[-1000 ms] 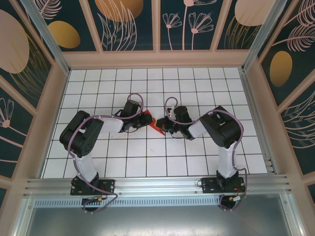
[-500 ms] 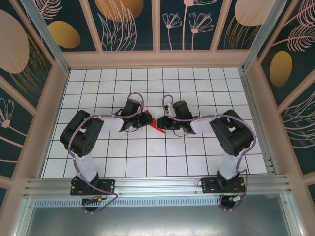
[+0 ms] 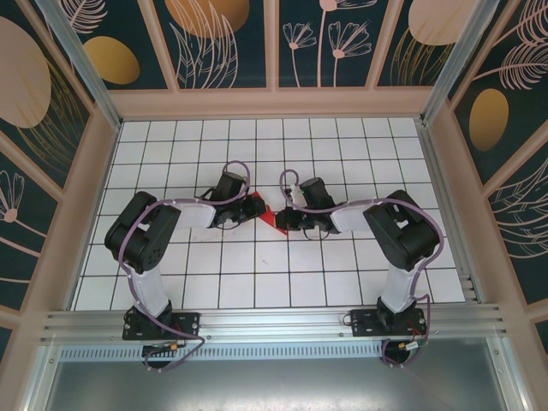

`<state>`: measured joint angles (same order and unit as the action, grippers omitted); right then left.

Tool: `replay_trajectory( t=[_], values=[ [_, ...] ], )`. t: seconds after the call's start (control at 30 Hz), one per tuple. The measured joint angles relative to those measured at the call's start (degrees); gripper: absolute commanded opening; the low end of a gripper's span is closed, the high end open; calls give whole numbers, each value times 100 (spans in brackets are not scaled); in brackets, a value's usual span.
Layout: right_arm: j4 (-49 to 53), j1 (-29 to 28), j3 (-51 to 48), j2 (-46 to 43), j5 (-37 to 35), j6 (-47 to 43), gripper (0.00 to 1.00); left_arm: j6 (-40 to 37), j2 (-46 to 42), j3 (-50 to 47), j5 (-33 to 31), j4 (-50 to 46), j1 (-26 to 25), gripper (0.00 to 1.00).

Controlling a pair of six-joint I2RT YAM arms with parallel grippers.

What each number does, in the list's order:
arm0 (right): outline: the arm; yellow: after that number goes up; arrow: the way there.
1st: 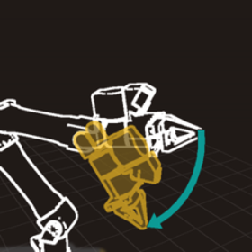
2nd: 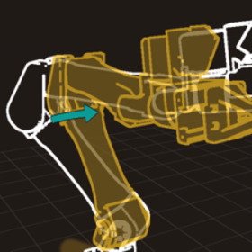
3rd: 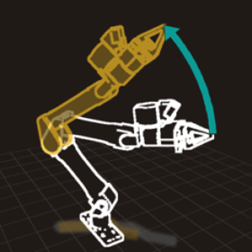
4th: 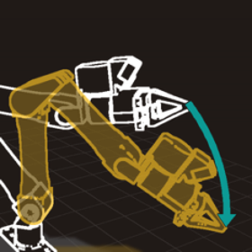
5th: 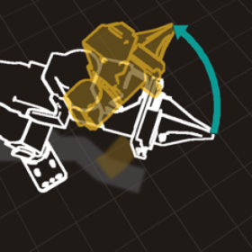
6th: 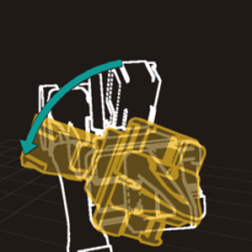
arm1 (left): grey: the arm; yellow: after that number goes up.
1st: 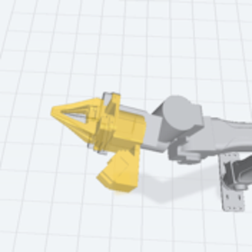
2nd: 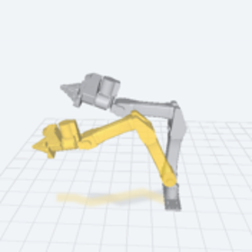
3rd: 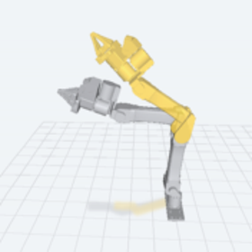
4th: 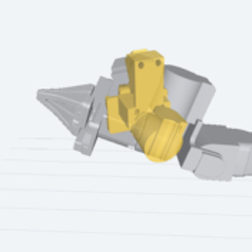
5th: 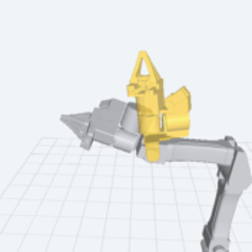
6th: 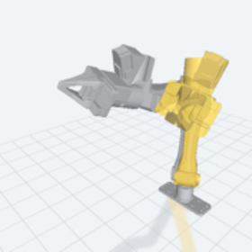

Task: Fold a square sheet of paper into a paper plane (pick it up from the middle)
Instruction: Fold the wing for the fifth time at the center of the table.

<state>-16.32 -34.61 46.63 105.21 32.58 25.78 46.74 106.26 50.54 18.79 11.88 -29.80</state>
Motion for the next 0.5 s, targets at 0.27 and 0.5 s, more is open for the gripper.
replay_trajectory(
  t=[0.27,0.5],
  values=[
    [-212,133,-57,118,243,46,0,0,2,76,-72,-118,-26,34],
    [-588,269,-87,363,660,363,0,-26,2,127,-72,-138,-35,39]
  ],
)
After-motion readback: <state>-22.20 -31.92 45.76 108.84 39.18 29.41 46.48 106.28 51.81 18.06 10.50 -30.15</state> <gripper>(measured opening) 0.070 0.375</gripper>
